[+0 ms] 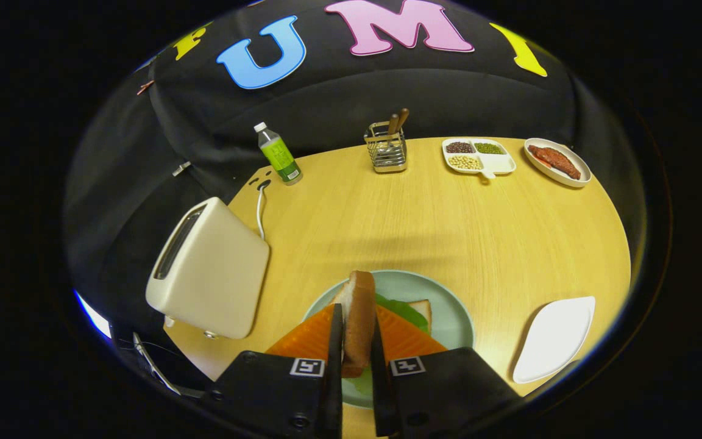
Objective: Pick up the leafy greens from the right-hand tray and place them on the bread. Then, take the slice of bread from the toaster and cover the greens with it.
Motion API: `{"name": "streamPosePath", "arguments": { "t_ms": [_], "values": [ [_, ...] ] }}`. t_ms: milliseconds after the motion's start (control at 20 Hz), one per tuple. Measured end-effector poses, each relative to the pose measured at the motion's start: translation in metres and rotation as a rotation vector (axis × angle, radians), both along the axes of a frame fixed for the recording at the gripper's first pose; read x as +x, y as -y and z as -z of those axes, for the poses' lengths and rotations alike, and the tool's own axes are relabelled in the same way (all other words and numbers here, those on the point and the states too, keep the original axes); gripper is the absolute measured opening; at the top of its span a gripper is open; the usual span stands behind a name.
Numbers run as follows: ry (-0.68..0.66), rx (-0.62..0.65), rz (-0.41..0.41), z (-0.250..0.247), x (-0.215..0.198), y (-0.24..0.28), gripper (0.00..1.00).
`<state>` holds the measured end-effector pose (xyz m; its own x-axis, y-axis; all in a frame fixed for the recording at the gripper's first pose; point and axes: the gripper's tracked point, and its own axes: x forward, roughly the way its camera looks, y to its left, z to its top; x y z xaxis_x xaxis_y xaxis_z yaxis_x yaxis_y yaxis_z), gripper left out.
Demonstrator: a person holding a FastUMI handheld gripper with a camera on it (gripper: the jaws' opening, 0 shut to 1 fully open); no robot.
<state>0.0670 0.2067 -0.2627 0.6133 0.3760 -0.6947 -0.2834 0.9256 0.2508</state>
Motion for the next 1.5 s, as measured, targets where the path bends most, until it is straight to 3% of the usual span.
{"name": "streamPosePath", "arguments": {
  "t_ms": [250, 300, 450, 500, 550, 1150, 1500],
  "values": [
    [0.020, -0.105, 0.015, 0.021, 0.003, 0.033, 0.53],
    [0.021, -0.124, 0.010, 0.024, 0.002, 0.038, 0.64],
    [0.041, -0.140, 0.011, 0.021, -0.002, 0.054, 0.78],
    [0.060, -0.143, 0.012, 0.016, -0.002, 0.061, 0.93],
    [0.080, -0.148, 0.014, 0.010, -0.002, 0.069, 1.00],
    [0.474, -0.156, 0.067, -0.154, -0.007, 0.189, 0.99],
    [0.636, -0.168, 0.212, -0.239, -0.035, 0.218, 0.99]
  ]
}}
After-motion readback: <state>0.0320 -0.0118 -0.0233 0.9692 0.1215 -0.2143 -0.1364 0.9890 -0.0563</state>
